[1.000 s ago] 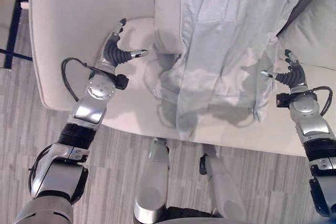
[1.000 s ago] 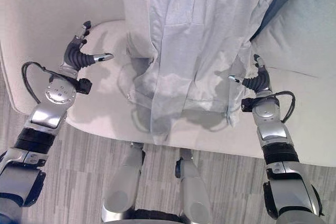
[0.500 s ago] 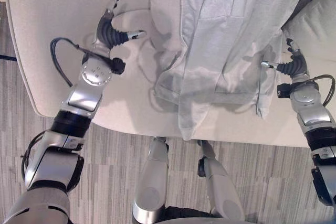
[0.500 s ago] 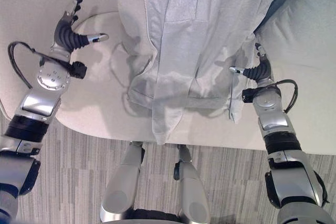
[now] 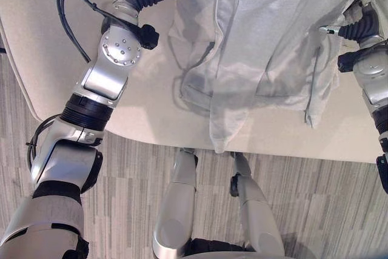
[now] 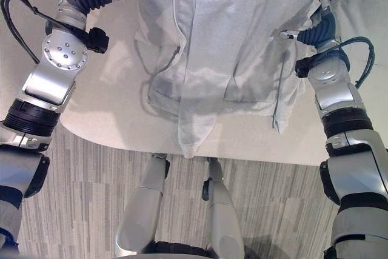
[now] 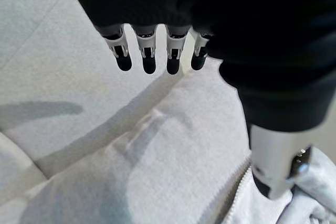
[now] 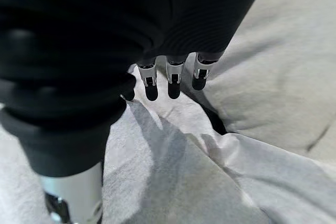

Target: Hang the clothes on the sofa on the clothes rack.

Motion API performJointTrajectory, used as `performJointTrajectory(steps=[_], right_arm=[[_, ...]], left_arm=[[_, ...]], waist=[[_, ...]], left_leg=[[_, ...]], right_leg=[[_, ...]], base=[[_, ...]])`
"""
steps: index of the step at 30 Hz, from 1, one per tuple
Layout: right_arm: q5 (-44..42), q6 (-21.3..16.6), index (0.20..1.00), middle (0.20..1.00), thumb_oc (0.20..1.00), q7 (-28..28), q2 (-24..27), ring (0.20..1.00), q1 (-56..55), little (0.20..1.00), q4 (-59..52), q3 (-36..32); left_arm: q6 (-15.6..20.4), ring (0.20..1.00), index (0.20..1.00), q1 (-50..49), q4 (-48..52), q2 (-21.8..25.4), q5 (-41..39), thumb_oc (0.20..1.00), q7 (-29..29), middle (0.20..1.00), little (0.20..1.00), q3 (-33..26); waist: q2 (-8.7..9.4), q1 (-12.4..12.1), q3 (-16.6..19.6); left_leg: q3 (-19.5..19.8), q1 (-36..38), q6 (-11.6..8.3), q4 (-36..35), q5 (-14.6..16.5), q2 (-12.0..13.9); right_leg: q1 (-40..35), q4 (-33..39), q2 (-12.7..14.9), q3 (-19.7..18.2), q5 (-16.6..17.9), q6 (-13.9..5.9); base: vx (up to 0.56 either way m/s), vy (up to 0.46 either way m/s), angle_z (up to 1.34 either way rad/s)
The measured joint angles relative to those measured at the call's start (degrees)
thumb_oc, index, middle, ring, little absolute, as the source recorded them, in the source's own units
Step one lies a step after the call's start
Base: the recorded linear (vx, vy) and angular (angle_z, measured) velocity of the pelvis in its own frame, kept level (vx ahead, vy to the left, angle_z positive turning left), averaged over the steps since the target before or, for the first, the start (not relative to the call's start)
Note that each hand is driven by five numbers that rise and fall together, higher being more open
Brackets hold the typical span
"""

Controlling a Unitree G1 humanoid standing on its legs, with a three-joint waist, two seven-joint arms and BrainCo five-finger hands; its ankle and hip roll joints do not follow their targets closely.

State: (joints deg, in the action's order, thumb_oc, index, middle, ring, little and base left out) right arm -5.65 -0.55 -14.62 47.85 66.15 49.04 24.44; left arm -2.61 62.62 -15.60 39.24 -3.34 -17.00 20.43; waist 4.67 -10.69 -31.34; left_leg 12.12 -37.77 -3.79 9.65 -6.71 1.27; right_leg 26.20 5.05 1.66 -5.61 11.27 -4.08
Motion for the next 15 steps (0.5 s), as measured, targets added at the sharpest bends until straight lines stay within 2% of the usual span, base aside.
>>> performJointTrajectory(steps=[7, 15], right_arm=[[-0.88, 0.15, 1.0, 1.0, 1.0, -0.93, 0.7, 1.0, 7.67, 1.0, 2.5, 6.21], [-1.26, 0.07, 1.0, 1.0, 1.0, -2.31, 2.45, 1.0, 9.38, 1.0, 2.52, 6.56]], left_arm=[[0.0, 1.0, 1.0, 3.82, -0.88, -1.74, -0.01, 1.0, -1.28, 1.0, 1.0, 1.84], [-0.04, 1.0, 1.0, 5.32, -0.66, -2.68, 0.02, 1.0, -2.2, 1.0, 1.0, 2.19]], waist=[[-0.1, -0.7, 0.03], [-0.26, -0.71, 0.09]], left_leg=[[0.01, -2.85, 0.21, 1.66, 0.21, -0.32], [0.01, -4.77, 0.46, 2.77, 0.49, -0.45]], right_leg=[[2.01, -0.01, 0.05, 0.03, 0.46, 0.29], [3.48, -0.15, 0.04, -0.02, 0.58, 0.28]], base=[[0.0, 0.0, 0.0], [0.0, 0.0, 0.0]])
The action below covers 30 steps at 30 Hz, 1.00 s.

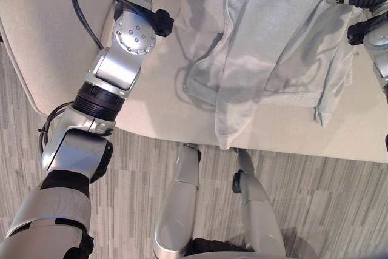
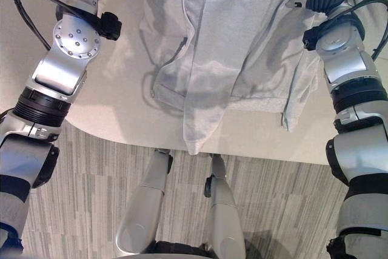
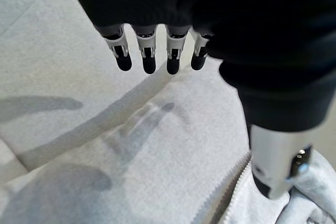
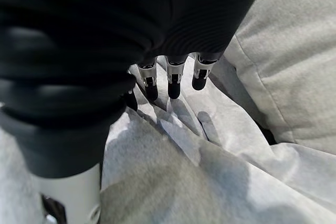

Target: Hang the clothes on the sofa on the clothes rack.

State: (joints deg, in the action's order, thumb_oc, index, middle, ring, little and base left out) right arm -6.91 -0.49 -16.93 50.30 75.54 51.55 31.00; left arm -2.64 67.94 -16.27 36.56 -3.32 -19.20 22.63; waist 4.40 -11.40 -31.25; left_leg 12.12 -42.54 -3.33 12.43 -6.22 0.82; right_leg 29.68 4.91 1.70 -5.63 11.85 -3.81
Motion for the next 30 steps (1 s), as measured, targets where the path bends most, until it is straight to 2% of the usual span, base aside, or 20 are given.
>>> performJointTrajectory(steps=[3, 4, 10, 17, 24, 30], right_arm=[[0.0, -0.01, 1.0, 1.0, 1.0, -0.79, 1.07, 1.0, 0.0, 1.0, -1.1, -0.01], [0.0, 0.07, 1.0, 1.0, 1.0, -1.25, 2.18, 1.0, -1.4, 1.0, -4.7, -0.98], [0.21, -0.1, 1.0, 1.0, 1.0, -3.51, 3.13, 1.0, -9.4, 1.0, -14.03, -10.4], [1.81, -0.36, 1.0, 1.0, 1.0, -5.45, 3.49, 1.0, -9.62, 1.0, -13.84, -11.95], [1.81, -0.37, 1.0, 1.0, 1.0, -6.59, 3.48, 1.0, -7.43, 1.0, -12.59, -11.46], [1.69, -0.41, 1.0, 1.0, 1.0, -6.64, 3.47, 1.0, -3.57, 1.0, -10.34, -10.18]], left_arm=[[-0.08, 1.0, 1.0, 0.09, 0.36, -0.06, 0.02, 1.0, -0.16, 1.0, 1.0, 0.0], [-0.1, 1.0, 1.0, 0.05, 1.07, -0.01, 0.03, 1.0, -0.2, 1.0, 1.0, -0.01], [-0.11, 1.0, 1.0, 0.04, 4.73, -0.16, 0.09, 1.0, -0.24, 1.0, 1.0, 0.07], [-0.13, 1.0, 1.0, 0.16, 4.9, -1.77, 0.08, 1.0, -0.04, 1.0, 1.0, 3.89], [-1.45, 1.0, 1.0, -2.9, 5.1, -5.05, 1.18, 1.0, 1.73, 1.0, 1.0, 4.53], [-1.76, 1.0, 1.0, -3.18, 5.07, -5.5, 2.22, 1.0, 2.48, 1.0, 1.0, 4.57]], waist=[[-0.11, -0.03, -0.06], [-0.23, -0.03, -0.07], [-0.48, 0.03, -0.07], [-0.59, 0.0, -0.02], [-0.81, -0.1, 0.0], [-0.89, -0.11, -0.03]], left_leg=[[-0.04, -0.59, 0.0, 0.05, -0.02, 0.01], [-0.02, -0.62, 0.0, 0.03, -0.02, 0.02], [-0.01, -0.61, 0.0, 0.04, -0.02, 0.08], [-0.01, -0.59, 0.01, 0.5, -0.02, 0.06], [-0.05, -0.54, 0.03, 0.51, -0.05, 0.07], [-0.04, -0.52, 0.03, 0.51, -0.05, 0.07]], right_leg=[[0.52, -0.02, -0.03, 0.02, 0.09, -0.1], [0.59, -0.02, -0.03, 0.01, 0.08, -0.09], [0.63, -0.01, -0.07, -0.05, 0.08, -0.09], [0.56, -0.37, -0.1, -0.07, 0.11, -0.14], [0.61, -0.56, -0.13, -0.17, 0.11, -0.14], [0.61, -0.59, -0.11, -0.16, 0.12, -0.15]], base=[[0.0, 0.0, 0.0], [0.0, 0.0, 0.0], [0.0, 0.0, 0.0], [0.0, 0.0, 0.0], [0.0, 0.0, 0.0], [0.0, 0.0, 0.0]])
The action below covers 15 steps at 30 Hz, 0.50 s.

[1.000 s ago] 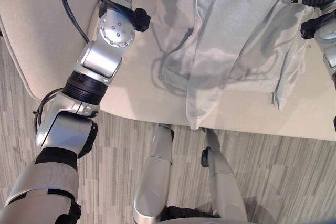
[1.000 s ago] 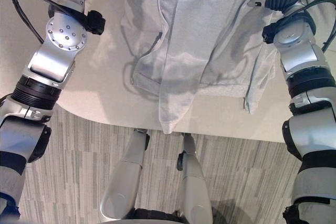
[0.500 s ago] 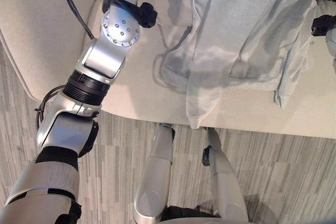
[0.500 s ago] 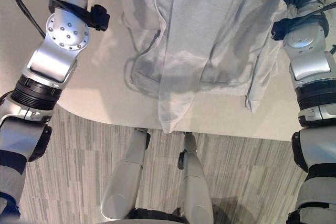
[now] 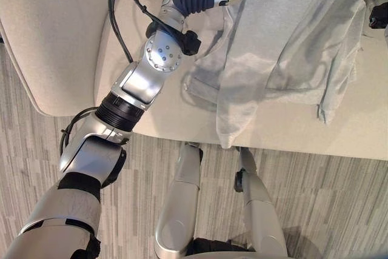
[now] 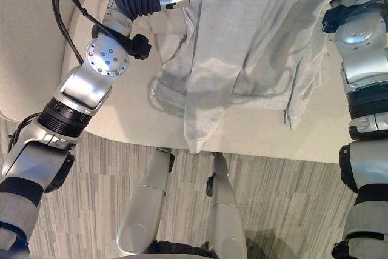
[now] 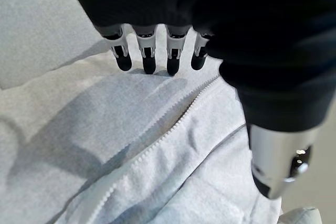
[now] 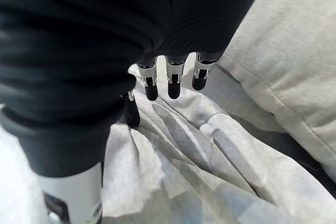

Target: Hang the clothes on the sofa on the clothes rack.

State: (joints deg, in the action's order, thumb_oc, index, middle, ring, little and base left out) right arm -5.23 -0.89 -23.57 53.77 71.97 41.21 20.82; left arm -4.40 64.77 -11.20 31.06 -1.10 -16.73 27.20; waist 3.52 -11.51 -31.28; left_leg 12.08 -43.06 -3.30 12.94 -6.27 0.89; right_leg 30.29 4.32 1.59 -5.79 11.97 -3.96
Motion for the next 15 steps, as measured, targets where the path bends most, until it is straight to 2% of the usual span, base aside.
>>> performJointTrajectory(steps=[8, 15], right_arm=[[-2.15, 0.04, 1.0, 1.0, 1.0, 0.28, 0.05, 1.0, 6.73, 1.0, 5.84, 10.19], [-3.97, -0.13, 1.0, 1.0, 1.0, 1.31, -0.35, 1.0, 12.06, 1.0, 11.85, 14.13]], left_arm=[[0.02, 1.0, 1.0, -0.59, -2.52, -0.93, -0.02, 1.0, -0.06, 1.0, 1.0, 0.22], [0.15, 1.0, 1.0, -0.17, -2.55, -1.51, -0.02, 1.0, -1.24, 1.0, 1.0, 0.38]], waist=[[-0.01, 0.23, 0.01], [0.01, 0.36, 0.03]], left_leg=[[0.05, 0.09, -0.01, 0.02, -0.04, 0.01], [0.1, -1.05, -0.01, 0.23, -0.05, -0.04]], right_leg=[[0.05, -0.24, -0.02, -0.03, 0.02, -0.03], [1.12, -0.3, -0.03, 0.0, 0.03, -0.04]], base=[[0.0, 0.0, 0.0], [0.0, 0.0, 0.0]])
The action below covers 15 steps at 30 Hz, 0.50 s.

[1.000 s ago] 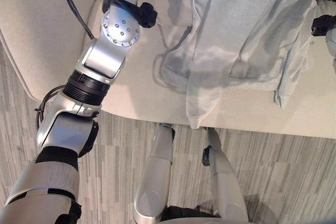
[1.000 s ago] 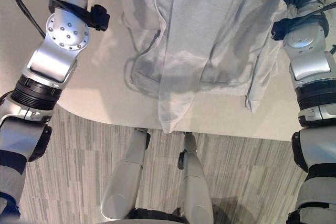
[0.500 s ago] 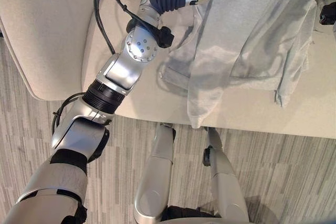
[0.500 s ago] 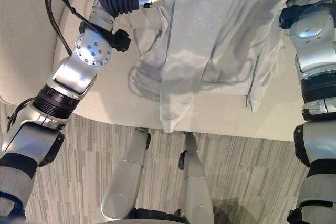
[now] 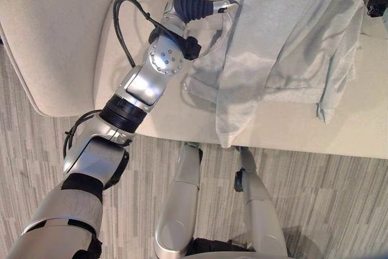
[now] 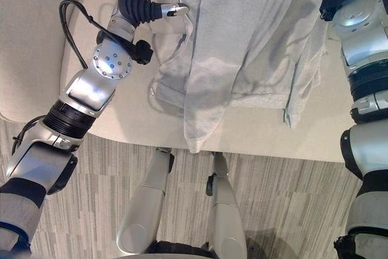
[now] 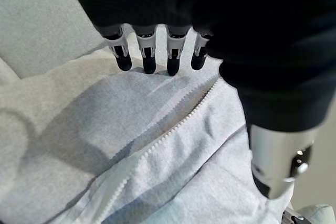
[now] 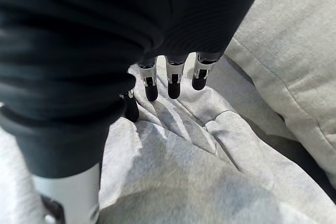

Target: Hang the clothes on the sofa on the clothes rack.

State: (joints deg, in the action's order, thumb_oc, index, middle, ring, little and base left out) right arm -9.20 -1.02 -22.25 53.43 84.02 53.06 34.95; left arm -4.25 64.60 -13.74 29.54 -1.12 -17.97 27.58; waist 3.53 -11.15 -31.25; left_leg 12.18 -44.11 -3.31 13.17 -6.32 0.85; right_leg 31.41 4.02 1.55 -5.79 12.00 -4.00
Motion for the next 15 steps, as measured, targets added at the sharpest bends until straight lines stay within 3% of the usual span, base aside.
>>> performJointTrajectory(steps=[13, 15], right_arm=[[-0.97, 0.18, 1.0, 1.0, 1.0, 0.71, -0.29, 1.0, 2.4, 1.0, 0.06, 2.85], [-0.9, 0.55, 1.0, 1.0, 1.0, 0.63, -0.29, 1.0, 1.87, 1.0, -4.53, 1.91]], left_arm=[[0.1, 1.0, 1.0, 5.45, -6.27, -0.57, -0.05, 1.0, -2.2, 1.0, 1.0, 4.03], [0.85, 1.0, 1.0, 10.88, -14.15, -0.44, -0.02, 1.0, -4.39, 1.0, 1.0, 6.79]], waist=[[0.03, 0.8, 0.02], [0.13, 1.47, 0.08]], left_leg=[[0.07, -1.12, -0.05, 0.26, -0.06, -0.07], [0.07, -2.29, -0.05, 0.99, -0.02, 0.01]], right_leg=[[1.12, -0.23, 0.01, 0.01, 0.08, -0.11], [2.34, -0.82, -0.21, -0.02, 0.06, -0.09]], base=[[0.0, -0.013, 0.0], [0.0, -0.068, -0.04]])
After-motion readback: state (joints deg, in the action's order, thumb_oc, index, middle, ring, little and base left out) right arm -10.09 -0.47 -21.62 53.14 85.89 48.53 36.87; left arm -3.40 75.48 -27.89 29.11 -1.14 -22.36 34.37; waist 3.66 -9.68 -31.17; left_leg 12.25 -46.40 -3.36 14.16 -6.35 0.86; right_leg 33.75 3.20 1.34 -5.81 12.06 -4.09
